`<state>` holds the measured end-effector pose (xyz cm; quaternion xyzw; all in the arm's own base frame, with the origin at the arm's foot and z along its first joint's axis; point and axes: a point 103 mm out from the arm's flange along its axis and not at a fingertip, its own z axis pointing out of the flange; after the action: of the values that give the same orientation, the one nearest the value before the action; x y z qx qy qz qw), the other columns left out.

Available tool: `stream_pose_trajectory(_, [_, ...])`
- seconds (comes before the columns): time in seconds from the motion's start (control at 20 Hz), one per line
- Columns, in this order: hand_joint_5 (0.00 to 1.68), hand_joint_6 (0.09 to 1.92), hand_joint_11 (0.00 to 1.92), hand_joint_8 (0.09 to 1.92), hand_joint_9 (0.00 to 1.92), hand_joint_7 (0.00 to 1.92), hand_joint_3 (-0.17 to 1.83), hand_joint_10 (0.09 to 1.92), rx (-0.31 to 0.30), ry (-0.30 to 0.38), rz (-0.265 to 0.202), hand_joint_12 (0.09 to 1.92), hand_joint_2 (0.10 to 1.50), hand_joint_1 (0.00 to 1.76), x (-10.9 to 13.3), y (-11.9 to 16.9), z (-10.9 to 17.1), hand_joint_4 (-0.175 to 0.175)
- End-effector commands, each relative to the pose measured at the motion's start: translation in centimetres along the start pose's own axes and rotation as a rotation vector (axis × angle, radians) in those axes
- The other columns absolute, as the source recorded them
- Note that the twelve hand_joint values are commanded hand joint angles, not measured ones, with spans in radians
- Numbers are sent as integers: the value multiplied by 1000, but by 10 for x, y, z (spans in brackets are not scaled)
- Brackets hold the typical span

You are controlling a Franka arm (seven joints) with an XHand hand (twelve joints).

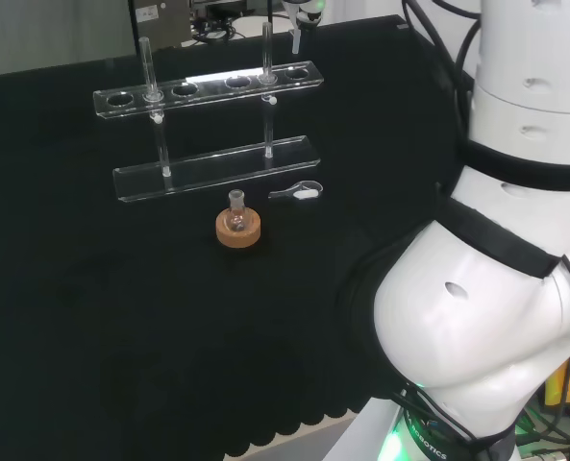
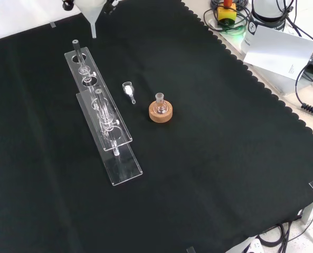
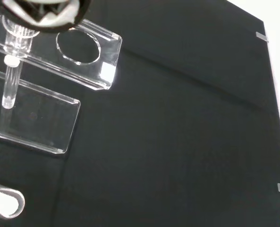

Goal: Place the funnel on the round-bottom flask.

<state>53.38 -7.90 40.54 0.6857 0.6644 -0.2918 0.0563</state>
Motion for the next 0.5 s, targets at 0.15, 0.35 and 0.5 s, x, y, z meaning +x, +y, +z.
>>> stream_pose_trajectory(0.15, [429,601,353,822,645,565,677,596,-10,-15,11,1321,642,845,13,-36,-8,-22])
stream_pose_trajectory(0.35, [429,602,354,823,643,564,680,598,-12,-17,9,1321,641,845,21,-55,-6,-22])
stream_pose_trajectory(0.5, [428,603,354,823,641,563,682,600,-14,-27,1,1321,640,844,31,-69,-4,-22])
